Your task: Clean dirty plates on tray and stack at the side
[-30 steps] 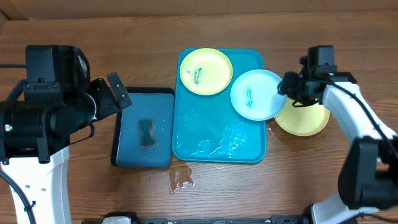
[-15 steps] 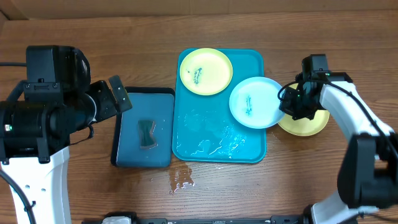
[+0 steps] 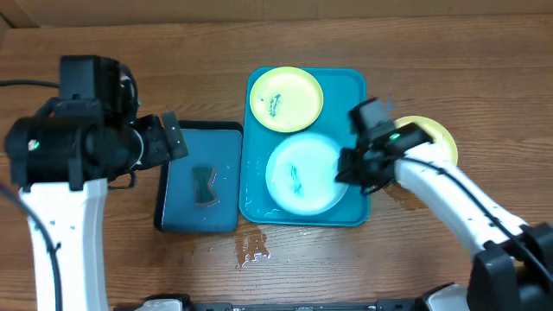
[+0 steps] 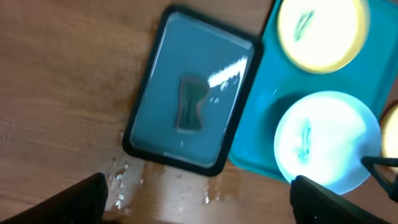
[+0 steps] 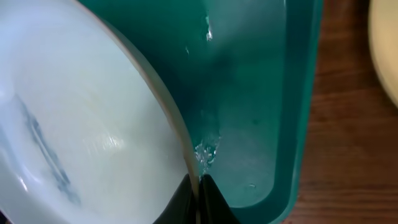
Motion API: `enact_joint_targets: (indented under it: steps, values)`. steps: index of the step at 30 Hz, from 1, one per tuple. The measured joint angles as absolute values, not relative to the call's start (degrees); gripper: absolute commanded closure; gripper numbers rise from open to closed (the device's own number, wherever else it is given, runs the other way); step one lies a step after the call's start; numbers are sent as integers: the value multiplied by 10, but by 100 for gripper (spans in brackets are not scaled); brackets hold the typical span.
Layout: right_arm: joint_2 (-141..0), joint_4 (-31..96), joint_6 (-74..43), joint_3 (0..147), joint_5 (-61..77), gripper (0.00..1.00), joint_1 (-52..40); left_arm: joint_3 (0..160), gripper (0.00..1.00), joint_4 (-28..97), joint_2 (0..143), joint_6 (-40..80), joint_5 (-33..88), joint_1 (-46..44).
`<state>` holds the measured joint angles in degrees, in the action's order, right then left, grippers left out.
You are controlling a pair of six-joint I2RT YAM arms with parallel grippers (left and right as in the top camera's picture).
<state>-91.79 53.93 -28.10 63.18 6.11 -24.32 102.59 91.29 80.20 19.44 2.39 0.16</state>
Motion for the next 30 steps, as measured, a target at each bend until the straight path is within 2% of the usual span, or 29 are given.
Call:
enact_joint_targets:
  steps: [4, 7, 9, 19, 23, 27, 30]
  values:
    - [-934, 507, -332, 597, 34, 96, -261, 957, 14, 897, 818, 193, 24, 2]
    - [-944, 482, -352, 586, 23, 80, -261, 890, 15, 854, 825, 193, 24, 2]
    - [-945, 473, -357, 585, 21, 75, -261, 853, 17, 825, 826, 194, 24, 2]
    - [-885, 507, -340, 614, 30, 73, -261, 629, 28, 615, 827, 219, 15, -12]
    - [-824, 511, -333, 621, 30, 69, -261, 573, 37, 541, 840, 226, 12, -27]
    - [-795, 519, -330, 625, 30, 69, -261, 556, 60, 492, 886, 231, 3, -51]
    - [-795, 532, -329, 625, 30, 69, -261, 556, 70, 471, 932, 236, -14, -59]
